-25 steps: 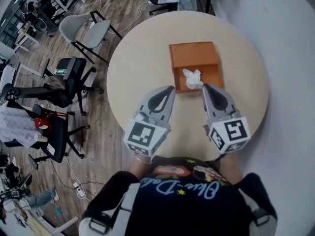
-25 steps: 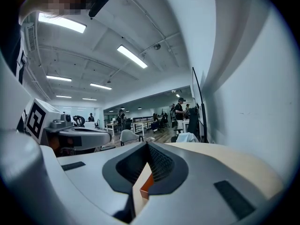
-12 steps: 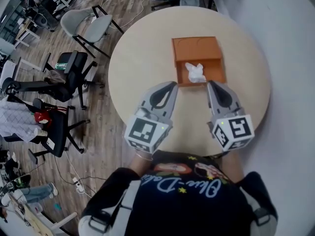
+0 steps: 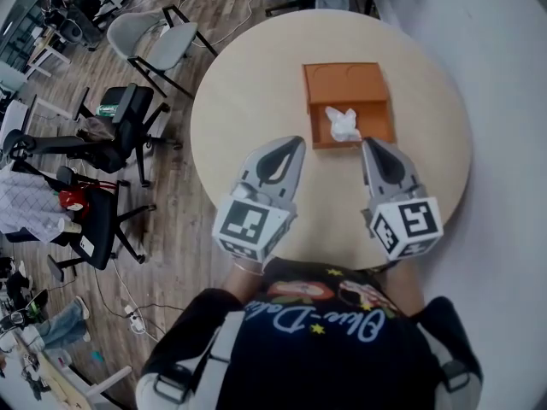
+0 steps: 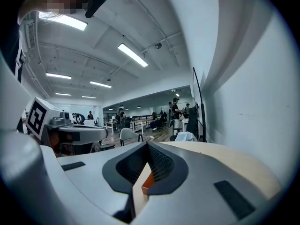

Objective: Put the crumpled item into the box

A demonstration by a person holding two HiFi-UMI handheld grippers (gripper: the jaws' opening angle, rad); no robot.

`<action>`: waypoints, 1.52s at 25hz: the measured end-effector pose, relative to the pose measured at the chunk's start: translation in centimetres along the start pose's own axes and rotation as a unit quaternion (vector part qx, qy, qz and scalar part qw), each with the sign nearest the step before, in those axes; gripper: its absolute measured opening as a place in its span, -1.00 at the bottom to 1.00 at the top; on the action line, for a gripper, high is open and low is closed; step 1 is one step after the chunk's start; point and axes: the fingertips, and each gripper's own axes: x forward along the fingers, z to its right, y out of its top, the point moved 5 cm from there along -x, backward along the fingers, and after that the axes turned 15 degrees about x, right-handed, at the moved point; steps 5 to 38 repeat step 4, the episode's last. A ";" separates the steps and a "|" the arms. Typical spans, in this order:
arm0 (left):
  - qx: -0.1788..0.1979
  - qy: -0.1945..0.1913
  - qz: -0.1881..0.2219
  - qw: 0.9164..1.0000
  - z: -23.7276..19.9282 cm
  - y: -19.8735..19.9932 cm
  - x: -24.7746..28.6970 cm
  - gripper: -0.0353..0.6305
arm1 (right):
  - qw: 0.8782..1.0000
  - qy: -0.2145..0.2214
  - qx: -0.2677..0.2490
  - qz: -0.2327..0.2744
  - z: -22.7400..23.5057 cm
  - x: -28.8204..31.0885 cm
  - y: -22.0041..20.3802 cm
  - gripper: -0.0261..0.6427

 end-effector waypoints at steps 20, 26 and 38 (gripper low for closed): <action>-0.003 0.001 0.001 1.000 -0.3 -0.1 0.0 -0.92 | 1.000 -0.002 0.006 -0.004 -0.2 0.1 0.0 -0.92; -0.003 0.001 0.001 1.000 -0.3 -0.1 0.0 -0.92 | 1.000 -0.002 0.006 -0.004 -0.2 0.1 0.0 -0.92; -0.003 0.001 0.001 1.000 -0.3 -0.1 0.0 -0.92 | 1.000 -0.002 0.006 -0.004 -0.2 0.1 0.0 -0.92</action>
